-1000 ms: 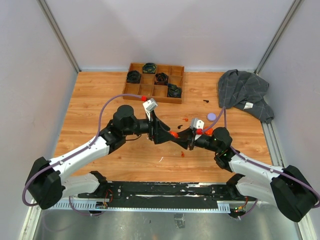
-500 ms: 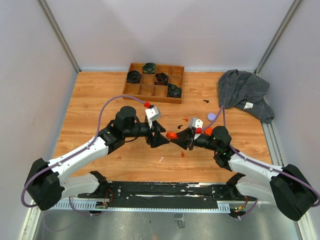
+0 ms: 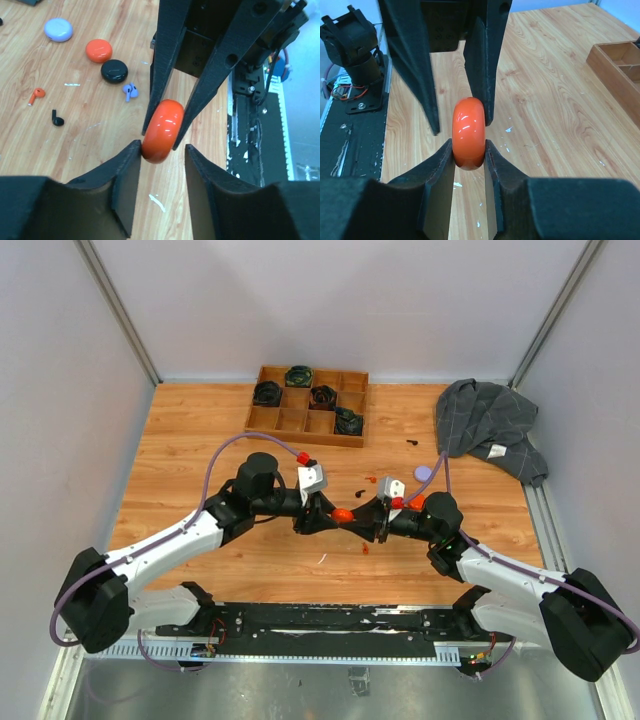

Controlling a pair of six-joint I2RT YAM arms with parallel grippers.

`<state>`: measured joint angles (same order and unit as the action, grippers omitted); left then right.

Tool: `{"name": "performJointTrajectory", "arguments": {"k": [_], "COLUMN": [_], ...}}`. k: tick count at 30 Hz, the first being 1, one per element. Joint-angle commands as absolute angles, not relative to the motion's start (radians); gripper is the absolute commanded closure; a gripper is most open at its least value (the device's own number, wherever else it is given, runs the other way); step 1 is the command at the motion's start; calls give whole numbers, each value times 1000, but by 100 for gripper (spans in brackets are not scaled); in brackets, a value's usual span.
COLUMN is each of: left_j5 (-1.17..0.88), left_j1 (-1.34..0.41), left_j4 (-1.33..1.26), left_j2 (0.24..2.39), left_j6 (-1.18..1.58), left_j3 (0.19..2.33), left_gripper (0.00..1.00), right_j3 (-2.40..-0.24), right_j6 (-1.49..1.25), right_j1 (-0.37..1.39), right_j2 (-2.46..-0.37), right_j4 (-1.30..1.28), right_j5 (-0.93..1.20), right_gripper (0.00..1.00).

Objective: Insert the wireless bluetooth earbuds into the charging case
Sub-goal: Place the charging case at the center of the board.

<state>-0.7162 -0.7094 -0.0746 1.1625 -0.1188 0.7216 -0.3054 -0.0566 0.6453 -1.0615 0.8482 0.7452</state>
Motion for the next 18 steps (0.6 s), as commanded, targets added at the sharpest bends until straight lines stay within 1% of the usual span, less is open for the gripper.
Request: {"name": "performJointTrajectory", "arguments": {"k": [1, 3, 6, 10, 13, 18], "left_j5": [-768, -766, -770, -766, -748, -678], "left_j1": [-710, -710, -710, -710, -710, -710], "left_j4": [-104, -105, -111, -115, -117, -135], "left_j2": [1186, 1191, 1196, 1192, 1189, 1181], "left_j6": [-156, -154, -148, -145, -139, -98], "left_j3": [723, 724, 720, 713, 703, 679], "left_gripper": [60, 63, 70, 79, 85, 87], "right_j3": [-342, -344, -346, -351, -350, -346], "right_j6": [-74, -74, -75, -77, -76, -63], "right_j1": [639, 640, 640, 640, 639, 639], "right_j2": [-1067, -1067, -1073, -1082, -1082, -1078], "right_j4": [881, 882, 882, 882, 878, 866], "right_j5": [780, 782, 793, 802, 801, 770], "right_gripper": [93, 93, 92, 90, 85, 72]}}
